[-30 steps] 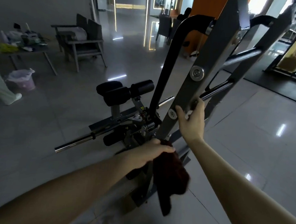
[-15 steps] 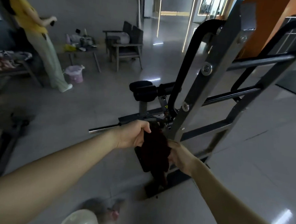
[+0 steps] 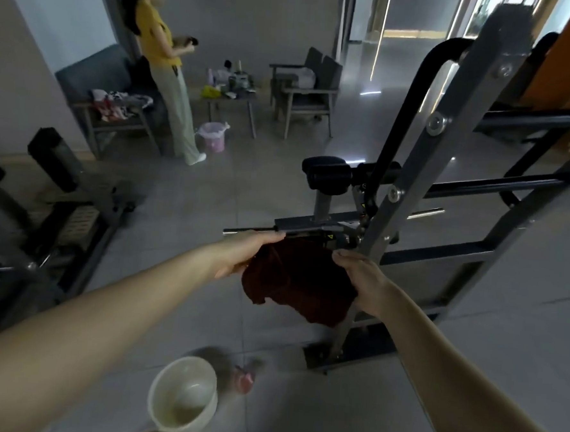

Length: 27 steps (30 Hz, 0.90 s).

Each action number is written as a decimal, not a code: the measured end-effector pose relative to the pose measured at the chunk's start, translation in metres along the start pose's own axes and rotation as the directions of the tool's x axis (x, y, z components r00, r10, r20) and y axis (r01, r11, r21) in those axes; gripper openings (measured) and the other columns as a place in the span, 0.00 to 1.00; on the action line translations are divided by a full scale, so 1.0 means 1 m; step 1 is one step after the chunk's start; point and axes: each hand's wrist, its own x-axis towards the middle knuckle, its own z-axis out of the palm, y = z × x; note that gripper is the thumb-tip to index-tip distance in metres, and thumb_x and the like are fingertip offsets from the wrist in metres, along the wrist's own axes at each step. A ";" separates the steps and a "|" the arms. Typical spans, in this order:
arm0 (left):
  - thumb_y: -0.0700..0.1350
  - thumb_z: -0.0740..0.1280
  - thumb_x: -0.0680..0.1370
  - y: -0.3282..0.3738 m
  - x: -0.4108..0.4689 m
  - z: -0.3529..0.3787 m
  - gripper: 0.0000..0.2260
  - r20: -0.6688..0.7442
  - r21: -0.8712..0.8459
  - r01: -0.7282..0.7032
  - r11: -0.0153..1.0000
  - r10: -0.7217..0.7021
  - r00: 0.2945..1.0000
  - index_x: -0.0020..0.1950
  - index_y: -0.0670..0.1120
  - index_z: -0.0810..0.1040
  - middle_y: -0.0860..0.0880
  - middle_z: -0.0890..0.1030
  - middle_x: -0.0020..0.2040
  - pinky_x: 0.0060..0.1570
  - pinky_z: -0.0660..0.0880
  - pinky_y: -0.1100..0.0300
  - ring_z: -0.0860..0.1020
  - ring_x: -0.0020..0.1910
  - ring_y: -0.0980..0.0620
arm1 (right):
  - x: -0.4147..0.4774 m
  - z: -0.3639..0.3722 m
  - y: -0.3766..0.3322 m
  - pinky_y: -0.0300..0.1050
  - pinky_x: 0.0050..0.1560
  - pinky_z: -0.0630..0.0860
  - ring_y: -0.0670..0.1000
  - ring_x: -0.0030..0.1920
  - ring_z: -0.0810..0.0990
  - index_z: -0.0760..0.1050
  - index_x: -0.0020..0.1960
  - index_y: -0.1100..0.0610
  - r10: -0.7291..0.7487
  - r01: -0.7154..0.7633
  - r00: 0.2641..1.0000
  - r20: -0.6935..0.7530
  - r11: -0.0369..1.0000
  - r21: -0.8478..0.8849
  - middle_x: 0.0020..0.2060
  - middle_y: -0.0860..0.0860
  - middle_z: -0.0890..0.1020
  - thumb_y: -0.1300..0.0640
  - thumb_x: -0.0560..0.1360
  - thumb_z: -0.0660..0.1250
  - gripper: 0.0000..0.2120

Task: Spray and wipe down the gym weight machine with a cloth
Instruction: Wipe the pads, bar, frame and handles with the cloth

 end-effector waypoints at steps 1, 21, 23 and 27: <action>0.53 0.71 0.80 -0.003 -0.007 -0.002 0.15 0.111 0.014 -0.029 0.999 0.028 0.993 0.65 0.51 0.80 0.50 0.86 0.59 0.66 0.76 0.54 0.83 0.59 0.51 | 0.002 0.003 -0.002 0.61 0.68 0.74 0.60 0.64 0.79 0.80 0.63 0.57 -0.001 0.001 1.000 -0.020 1.000 -0.021 0.60 0.58 0.82 0.52 0.81 0.67 0.14; 0.43 0.65 0.83 -0.118 -0.009 -0.150 0.13 -0.302 -0.557 -0.084 0.826 -0.107 0.947 0.64 0.39 0.79 0.43 0.86 0.53 0.46 0.83 0.54 0.85 0.49 0.46 | 0.052 0.146 -0.004 0.52 0.50 0.81 0.59 0.54 0.83 0.77 0.61 0.61 0.085 -0.085 0.983 -0.165 0.996 0.005 0.55 0.59 0.83 0.58 0.83 0.63 0.10; 0.46 0.72 0.80 -0.115 -0.018 -0.167 0.14 -0.184 -0.494 -0.040 0.869 -0.059 0.981 0.64 0.42 0.81 0.44 0.86 0.55 0.50 0.83 0.58 0.85 0.53 0.48 | 0.063 0.165 -0.004 0.53 0.54 0.80 0.58 0.54 0.82 0.78 0.56 0.60 0.037 -0.039 0.983 -0.180 0.999 -0.009 0.54 0.58 0.83 0.57 0.83 0.63 0.08; 0.39 0.80 0.70 -0.127 -0.026 -0.219 0.33 -0.043 -0.164 0.140 0.976 -0.149 0.988 0.71 0.46 0.71 0.44 0.79 0.65 0.59 0.80 0.56 0.81 0.61 0.46 | 0.084 0.194 -0.002 0.54 0.57 0.80 0.56 0.52 0.83 0.80 0.52 0.57 -0.070 0.056 0.978 -0.197 0.996 -0.072 0.53 0.58 0.84 0.59 0.82 0.66 0.05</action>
